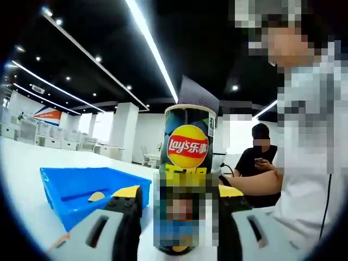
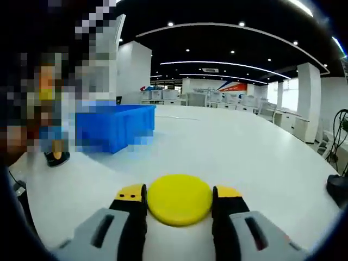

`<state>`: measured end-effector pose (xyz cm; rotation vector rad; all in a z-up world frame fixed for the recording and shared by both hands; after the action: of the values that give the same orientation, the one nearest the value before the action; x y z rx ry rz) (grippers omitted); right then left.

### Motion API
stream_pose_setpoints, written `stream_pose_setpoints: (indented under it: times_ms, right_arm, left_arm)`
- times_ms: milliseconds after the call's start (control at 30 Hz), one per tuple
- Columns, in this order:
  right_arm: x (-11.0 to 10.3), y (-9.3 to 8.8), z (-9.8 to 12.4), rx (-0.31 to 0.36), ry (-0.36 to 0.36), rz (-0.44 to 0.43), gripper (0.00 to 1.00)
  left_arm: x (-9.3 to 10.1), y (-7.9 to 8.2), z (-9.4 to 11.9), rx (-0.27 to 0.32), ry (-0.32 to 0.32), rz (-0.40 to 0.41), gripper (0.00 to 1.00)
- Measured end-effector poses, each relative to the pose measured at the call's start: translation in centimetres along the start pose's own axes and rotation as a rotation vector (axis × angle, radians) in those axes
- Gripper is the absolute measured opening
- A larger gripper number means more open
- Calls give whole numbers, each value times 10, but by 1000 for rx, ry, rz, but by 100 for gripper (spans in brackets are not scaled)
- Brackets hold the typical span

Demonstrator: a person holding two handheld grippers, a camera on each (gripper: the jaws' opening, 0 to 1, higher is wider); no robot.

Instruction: Open the lid of the chip container on the table, take out the chips, place them into the box in front of the container, and close the lid

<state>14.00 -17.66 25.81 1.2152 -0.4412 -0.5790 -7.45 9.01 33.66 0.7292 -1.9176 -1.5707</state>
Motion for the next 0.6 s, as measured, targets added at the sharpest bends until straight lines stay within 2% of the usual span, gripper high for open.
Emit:
stream_pose_setpoints:
  times_ms: [400, 467, 533, 600]
  right_arm:
    - [-2, 2, 1, -4, 8, 9, 47]
    - [0, 4, 2, 3, 18, -37, 47]
    - [-2, 14, 5, 61, 49, -94, 47]
    - [-5, 23, 8, 68, 65, -135, 47]
  left_arm:
    - [2, 6, 3, 13, 21, -14, 54]
    - [1, 7, 5, 19, 26, -12, 54]
    - [0, 7, 9, 14, 36, -13, 54]
    - [0, 7, 11, 7, 43, -18, 54]
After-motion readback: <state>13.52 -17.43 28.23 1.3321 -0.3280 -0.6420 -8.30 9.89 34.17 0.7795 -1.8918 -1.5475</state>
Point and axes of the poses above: the point that each gripper's makers call its tool centre point, and the gripper's own axes: z roughly backward along the fingers, x roughly to its right, y roughly out of its top, the point moved 6 cm from there along z, roughly backward along the fingers, and after that the axes turned 2 degrees about -z, right-handed, at the moved point
